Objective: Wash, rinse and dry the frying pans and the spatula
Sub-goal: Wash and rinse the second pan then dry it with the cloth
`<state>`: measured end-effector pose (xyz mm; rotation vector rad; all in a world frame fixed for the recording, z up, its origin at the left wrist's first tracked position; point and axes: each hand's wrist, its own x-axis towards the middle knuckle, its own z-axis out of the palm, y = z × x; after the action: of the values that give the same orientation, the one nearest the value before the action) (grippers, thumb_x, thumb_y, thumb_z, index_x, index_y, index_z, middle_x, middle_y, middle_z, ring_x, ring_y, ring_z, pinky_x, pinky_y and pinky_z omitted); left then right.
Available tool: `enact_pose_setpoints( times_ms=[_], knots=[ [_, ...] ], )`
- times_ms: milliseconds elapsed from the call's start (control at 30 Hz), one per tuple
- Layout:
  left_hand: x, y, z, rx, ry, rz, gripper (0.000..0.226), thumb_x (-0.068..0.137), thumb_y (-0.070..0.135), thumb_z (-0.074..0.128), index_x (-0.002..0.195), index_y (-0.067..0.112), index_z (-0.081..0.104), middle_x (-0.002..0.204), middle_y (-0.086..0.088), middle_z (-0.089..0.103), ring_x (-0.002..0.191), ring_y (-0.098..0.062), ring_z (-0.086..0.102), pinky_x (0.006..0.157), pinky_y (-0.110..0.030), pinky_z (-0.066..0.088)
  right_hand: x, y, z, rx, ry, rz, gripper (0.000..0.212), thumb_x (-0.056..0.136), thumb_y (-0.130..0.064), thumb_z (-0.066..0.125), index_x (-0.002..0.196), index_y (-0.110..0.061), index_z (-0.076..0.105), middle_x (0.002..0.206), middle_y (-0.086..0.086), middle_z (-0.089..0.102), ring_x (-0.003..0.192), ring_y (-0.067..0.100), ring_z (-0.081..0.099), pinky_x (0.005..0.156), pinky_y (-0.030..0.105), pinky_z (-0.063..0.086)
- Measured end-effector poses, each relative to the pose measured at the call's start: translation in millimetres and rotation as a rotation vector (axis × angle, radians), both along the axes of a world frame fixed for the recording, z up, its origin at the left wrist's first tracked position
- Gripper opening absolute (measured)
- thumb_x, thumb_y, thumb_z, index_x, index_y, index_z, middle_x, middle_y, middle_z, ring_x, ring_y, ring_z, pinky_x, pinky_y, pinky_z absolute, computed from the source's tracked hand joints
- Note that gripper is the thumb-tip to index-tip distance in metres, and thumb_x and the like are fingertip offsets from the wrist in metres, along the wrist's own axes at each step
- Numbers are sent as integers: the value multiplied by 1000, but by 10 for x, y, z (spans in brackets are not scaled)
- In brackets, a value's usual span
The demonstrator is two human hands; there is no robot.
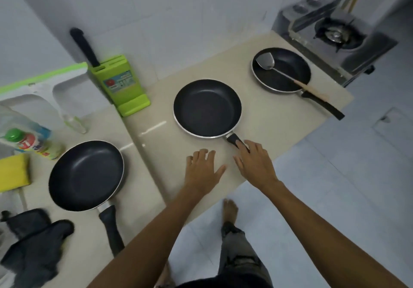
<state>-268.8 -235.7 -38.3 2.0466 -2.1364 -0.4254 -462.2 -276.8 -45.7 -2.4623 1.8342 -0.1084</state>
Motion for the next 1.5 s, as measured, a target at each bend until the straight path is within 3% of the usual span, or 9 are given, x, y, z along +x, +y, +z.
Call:
enact_pose_setpoints(
  times_ms=[167, 367, 500, 567, 700, 800, 967, 1167, 1500],
  knots=[
    [-568, -476, -98, 423, 435, 355, 63, 98, 58, 50, 145, 16, 47, 141, -8, 56, 127, -27, 54, 109, -42, 38, -291, -413, -317, 371, -277, -98, 50, 103, -45, 49, 146, -21, 43, 130, 13, 58, 110, 36, 61, 89, 53, 56],
    [-947, -912, -256, 544, 834, 745, 44, 104, 44, 44, 121, 9, 64, 118, -9, 68, 110, -29, 63, 94, -36, 46, -309, -747, -466, 895, -731, -300, 56, 100, -65, 37, 152, -48, 25, 135, 2, 63, 107, 29, 69, 89, 49, 61],
    [-1003, -1129, -339, 543, 1130, 1019, 22, 104, 24, 51, 91, 20, 68, 94, -5, 70, 87, -22, 63, 71, -33, 51, -296, -793, -545, 991, -779, -287, 53, 104, -53, 40, 155, -44, 26, 84, 2, 70, 66, 18, 67, 57, 29, 57],
    [-1003, -1170, -383, 577, 1197, 1084, 15, 101, 19, 56, 96, 19, 70, 100, -8, 72, 87, -21, 65, 69, -30, 51, -308, -775, -574, 939, -801, -299, 53, 103, -54, 43, 153, -42, 32, 81, 0, 68, 61, 15, 61, 56, 29, 54],
    [-945, -1102, -349, 625, 1288, 1058, 23, 101, 19, 60, 116, 7, 69, 106, -9, 74, 88, -18, 68, 73, -29, 52, -310, -618, -524, 806, -757, -283, 56, 98, -64, 39, 138, -27, 50, 107, -1, 72, 94, 21, 70, 86, 40, 59],
    [-876, -966, -216, 601, 1289, 1001, 25, 102, 22, 58, 119, 7, 69, 110, -9, 73, 93, -19, 68, 74, -28, 53, -245, -451, -395, 762, -754, -264, 69, 90, -75, 34, 137, -26, 50, 100, 0, 72, 86, 20, 71, 79, 37, 61],
    [-573, -623, 323, 486, 1306, 924, 15, 101, 22, 60, 108, 15, 71, 96, 2, 75, 88, -11, 69, 75, -25, 52, 25, -147, 13, 667, -810, -189, 57, 95, -59, 40, 143, -29, 48, 96, -9, 71, 77, 5, 68, 65, 15, 50],
    [192, 227, 1032, 193, 1363, 814, 11, 99, 26, 62, 103, 24, 71, 89, 10, 77, 85, -5, 72, 76, -24, 53, 790, 512, 724, 555, -885, -53, 47, 101, -49, 43, 145, -33, 45, 64, -20, 58, 52, -4, 58, 48, 10, 41],
    [2078, 2458, 1717, -226, 1342, 917, 12, 99, 25, 62, 101, 19, 72, 91, 5, 78, 88, -10, 73, 76, -26, 58, 2893, 2352, 1350, 594, -946, 252, 34, 103, -52, 41, 136, -45, 46, 68, -4, 67, 54, 13, 62, 51, 34, 52]
  ],
)
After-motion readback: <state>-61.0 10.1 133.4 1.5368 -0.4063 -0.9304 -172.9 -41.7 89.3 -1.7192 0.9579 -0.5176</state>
